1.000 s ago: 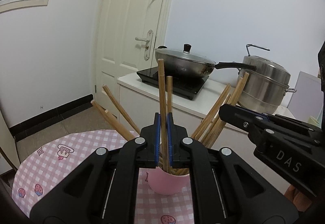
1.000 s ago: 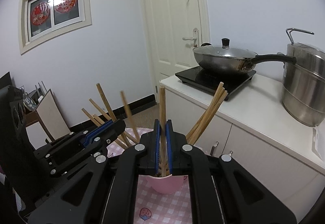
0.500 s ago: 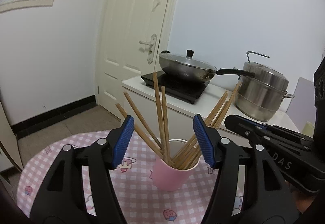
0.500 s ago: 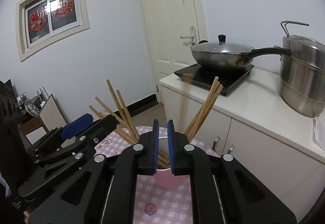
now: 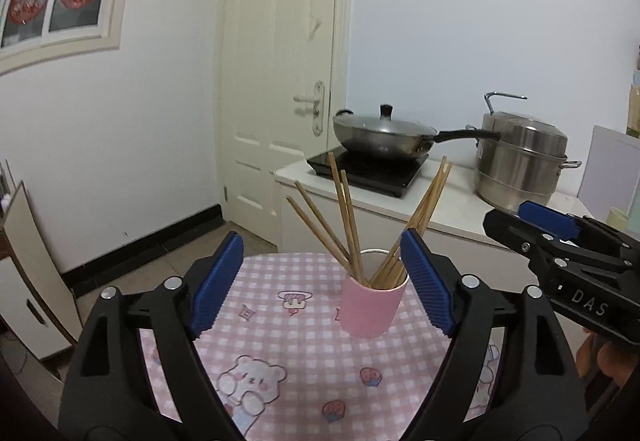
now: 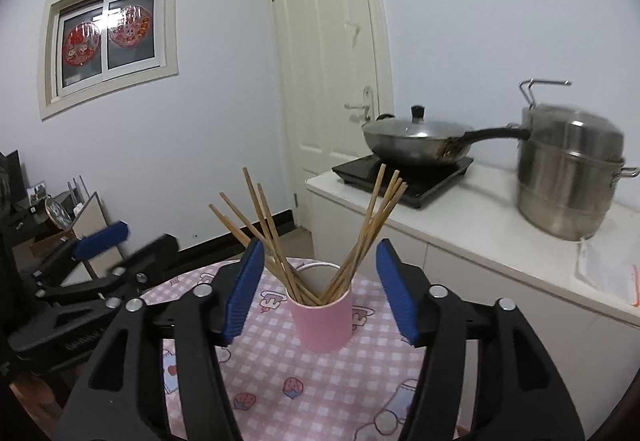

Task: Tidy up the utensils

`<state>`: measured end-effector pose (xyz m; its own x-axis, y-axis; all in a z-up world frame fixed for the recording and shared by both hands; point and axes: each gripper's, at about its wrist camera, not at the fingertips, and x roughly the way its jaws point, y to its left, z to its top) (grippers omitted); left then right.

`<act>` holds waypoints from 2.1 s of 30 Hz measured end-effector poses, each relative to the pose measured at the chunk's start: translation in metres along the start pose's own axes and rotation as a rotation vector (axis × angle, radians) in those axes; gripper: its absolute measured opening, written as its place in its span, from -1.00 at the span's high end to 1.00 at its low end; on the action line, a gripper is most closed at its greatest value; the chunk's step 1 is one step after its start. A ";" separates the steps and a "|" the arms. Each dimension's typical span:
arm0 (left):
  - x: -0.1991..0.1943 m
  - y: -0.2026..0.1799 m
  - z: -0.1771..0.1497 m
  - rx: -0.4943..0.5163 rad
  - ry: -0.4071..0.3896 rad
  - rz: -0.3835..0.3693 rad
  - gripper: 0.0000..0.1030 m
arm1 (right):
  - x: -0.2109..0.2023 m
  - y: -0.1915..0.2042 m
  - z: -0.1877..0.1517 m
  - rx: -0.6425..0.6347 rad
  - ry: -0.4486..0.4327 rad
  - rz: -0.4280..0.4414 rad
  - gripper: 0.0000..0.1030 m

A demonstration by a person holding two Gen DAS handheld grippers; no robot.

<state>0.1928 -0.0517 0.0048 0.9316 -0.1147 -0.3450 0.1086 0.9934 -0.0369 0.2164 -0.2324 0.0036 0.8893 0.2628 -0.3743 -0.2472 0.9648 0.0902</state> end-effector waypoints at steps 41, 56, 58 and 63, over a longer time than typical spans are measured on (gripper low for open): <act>-0.171 0.009 -0.035 0.023 -0.255 0.111 -0.87 | -0.137 0.064 -0.042 -0.063 -0.251 -0.003 -0.81; -0.170 0.009 -0.036 0.026 -0.263 0.135 -0.87 | -0.137 0.072 -0.043 -0.083 -0.249 -0.002 -0.84; -0.170 0.010 -0.035 0.022 -0.263 0.135 -0.87 | -0.136 0.072 -0.043 -0.083 -0.248 0.001 -0.84; -0.169 0.011 -0.035 0.020 -0.265 0.137 -0.87 | -0.135 0.074 -0.043 -0.085 -0.246 0.003 -0.84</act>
<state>0.0245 -0.0210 0.0299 0.9959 0.0213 -0.0884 -0.0203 0.9997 0.0122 0.0617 -0.1971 0.0208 0.9527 0.2713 -0.1374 -0.2727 0.9621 0.0088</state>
